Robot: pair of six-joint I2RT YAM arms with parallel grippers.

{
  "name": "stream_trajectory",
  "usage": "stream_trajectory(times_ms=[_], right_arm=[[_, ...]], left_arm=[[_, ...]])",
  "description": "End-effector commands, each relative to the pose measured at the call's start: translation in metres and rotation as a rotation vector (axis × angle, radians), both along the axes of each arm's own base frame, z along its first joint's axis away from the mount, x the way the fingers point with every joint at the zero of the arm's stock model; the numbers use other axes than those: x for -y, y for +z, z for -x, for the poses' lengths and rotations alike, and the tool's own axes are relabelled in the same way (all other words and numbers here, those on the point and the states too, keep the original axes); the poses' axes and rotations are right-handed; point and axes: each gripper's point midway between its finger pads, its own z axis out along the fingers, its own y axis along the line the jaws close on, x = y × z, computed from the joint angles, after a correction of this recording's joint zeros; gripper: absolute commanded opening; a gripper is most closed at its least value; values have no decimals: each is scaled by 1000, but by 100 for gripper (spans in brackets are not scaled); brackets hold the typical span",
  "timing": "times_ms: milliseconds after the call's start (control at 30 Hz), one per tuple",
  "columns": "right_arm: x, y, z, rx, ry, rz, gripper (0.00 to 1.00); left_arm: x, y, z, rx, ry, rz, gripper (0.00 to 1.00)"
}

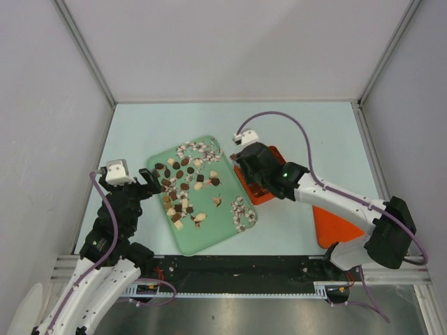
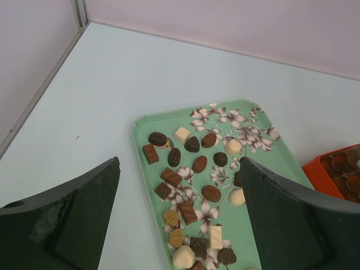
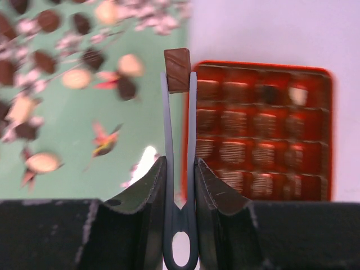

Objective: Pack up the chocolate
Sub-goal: Pick up the fake chocolate from the plate, then place the fake chocolate in the packing box.

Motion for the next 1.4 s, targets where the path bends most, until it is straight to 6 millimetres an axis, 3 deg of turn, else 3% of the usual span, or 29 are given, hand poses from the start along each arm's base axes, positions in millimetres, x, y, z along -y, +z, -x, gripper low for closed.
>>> stream_trajectory(times_ms=[0,100,267,900,1200,1367], right_arm=[[51,7,-34,21,-123,-2,0],[70,3,-52,8,-171,-20,0],[79,-17,-68,-42,-194,-30,0],[72,-81,-70,-168,-172,-3,3],[73,-82,-73,-144,-172,-11,13],[74,-71,-73,-120,-183,-41,22]], left_arm=[[0,3,0,14,-10,-11,92],[0,2,0,14,-12,-10,92],[0,3,0,15,-13,-10,92],[1,2,-1,14,-16,-12,92],[1,1,-2,9,-15,-14,92],[1,1,-2,6,-13,-16,92]])
